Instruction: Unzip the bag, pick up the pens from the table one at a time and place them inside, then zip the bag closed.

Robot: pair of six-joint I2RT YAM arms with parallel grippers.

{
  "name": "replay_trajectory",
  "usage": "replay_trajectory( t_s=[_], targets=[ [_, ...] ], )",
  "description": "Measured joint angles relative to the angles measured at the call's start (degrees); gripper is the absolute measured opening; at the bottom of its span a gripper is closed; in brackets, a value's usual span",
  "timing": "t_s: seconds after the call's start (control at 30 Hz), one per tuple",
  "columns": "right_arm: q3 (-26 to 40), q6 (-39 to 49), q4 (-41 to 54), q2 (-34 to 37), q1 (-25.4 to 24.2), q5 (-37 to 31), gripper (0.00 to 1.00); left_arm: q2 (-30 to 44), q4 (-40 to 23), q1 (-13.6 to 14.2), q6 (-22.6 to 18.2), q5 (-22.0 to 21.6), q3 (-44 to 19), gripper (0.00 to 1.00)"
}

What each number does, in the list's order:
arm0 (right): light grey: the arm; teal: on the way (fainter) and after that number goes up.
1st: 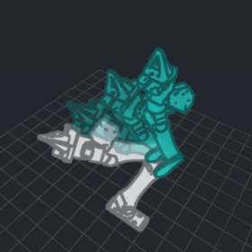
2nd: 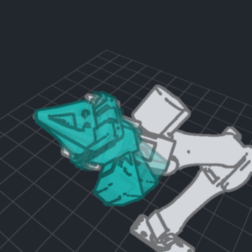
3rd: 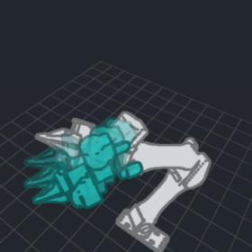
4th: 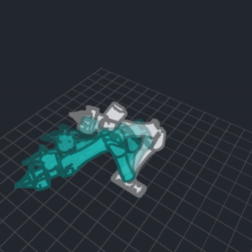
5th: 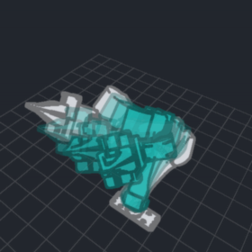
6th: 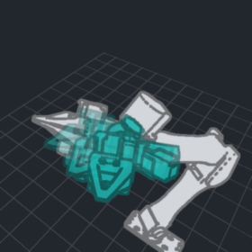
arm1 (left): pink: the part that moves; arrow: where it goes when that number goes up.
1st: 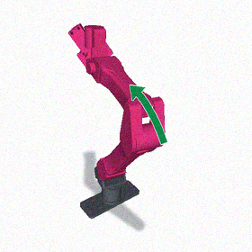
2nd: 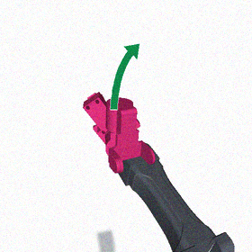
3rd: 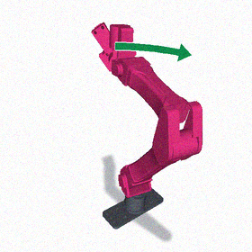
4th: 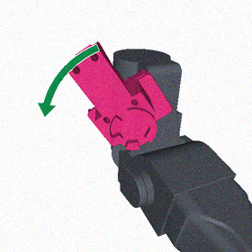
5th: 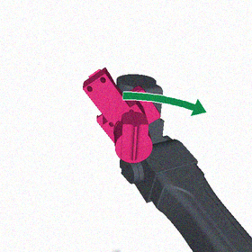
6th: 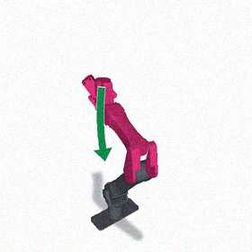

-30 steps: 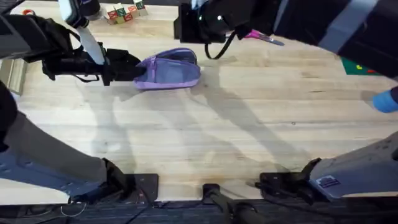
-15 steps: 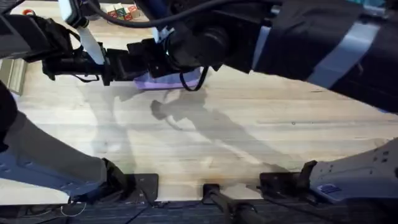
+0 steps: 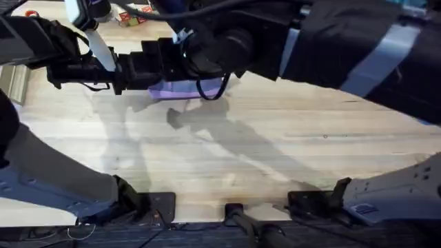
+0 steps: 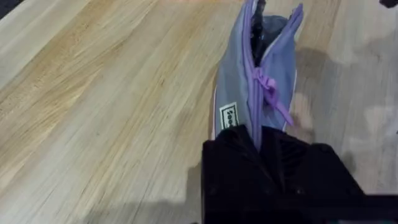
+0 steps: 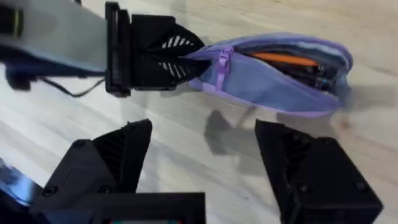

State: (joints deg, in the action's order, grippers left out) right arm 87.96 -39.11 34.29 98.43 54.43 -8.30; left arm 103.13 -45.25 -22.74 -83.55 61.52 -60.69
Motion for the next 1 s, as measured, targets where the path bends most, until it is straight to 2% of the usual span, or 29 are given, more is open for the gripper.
replay_trajectory(
  t_s=[0.2, 0.33, 0.7, 1.0],
  targets=[
    [0.00, -11.04, -0.03, 0.22, 0.11, -3.97, 0.996, 0.00, 0.02, 0.00, 0.00, -0.02, 0.00, 0.042],
    [0.00, -14.27, -0.22, 0.68, 0.27, -5.02, 0.995, 0.00, 0.00, 0.00, 0.00, -0.02, 0.00, 0.043],
    [0.00, -16.40, -1.94, 5.13, 0.68, -5.69, 0.995, 0.00, 0.02, 0.00, 0.00, -0.02, 0.00, 0.043],
    [0.00, -16.48, -8.24, 9.65, 0.68, -5.85, 0.995, 0.00, -0.15, 0.00, 0.00, -0.02, 0.00, 0.043]
  ],
)
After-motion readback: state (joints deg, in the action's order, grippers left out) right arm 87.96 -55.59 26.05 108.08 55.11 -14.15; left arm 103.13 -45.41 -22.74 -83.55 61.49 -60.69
